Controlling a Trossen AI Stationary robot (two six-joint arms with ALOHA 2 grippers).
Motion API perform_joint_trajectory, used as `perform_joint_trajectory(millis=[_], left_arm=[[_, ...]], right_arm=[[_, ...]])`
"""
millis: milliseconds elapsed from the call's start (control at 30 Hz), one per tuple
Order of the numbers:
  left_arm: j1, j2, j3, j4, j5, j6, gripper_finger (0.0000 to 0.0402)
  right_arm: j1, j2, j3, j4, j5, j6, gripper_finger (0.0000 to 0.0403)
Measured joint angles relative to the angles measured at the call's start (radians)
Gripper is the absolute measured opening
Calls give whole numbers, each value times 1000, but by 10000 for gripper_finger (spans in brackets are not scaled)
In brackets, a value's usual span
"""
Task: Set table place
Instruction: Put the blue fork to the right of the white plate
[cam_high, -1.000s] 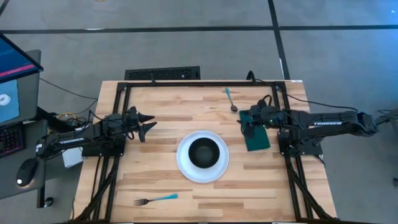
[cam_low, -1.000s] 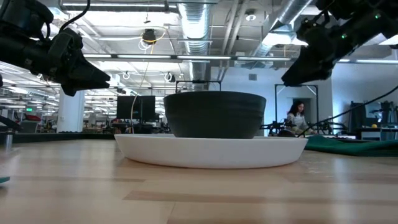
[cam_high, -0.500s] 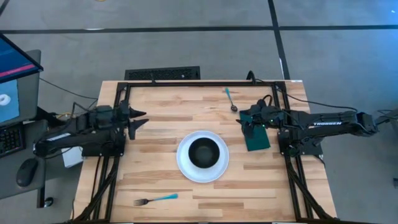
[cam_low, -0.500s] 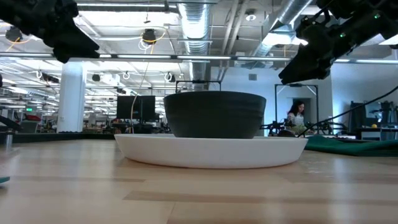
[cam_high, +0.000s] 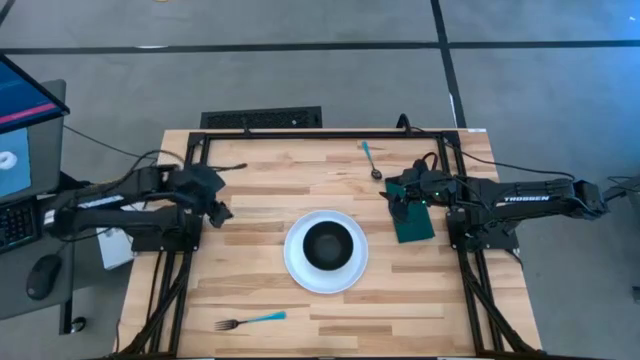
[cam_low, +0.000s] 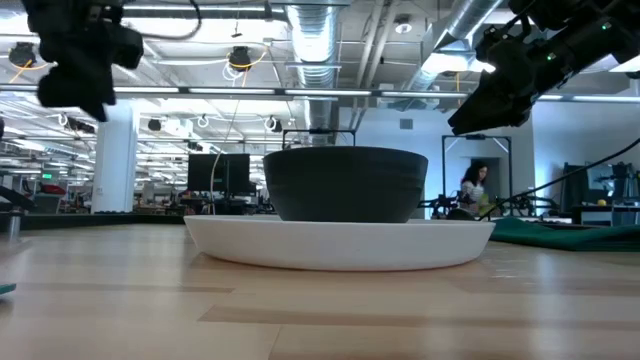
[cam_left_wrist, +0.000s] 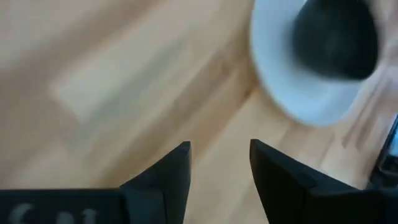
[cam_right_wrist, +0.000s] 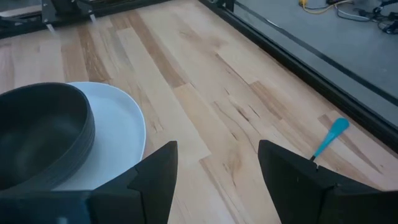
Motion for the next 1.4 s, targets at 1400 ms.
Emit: perform_joint_trajectory(millis=[1400], left_arm=[[-1133, 630, 70, 389, -128, -1632, 122]], right_arm=[[1, 0, 0, -6, -4, -106, 249]])
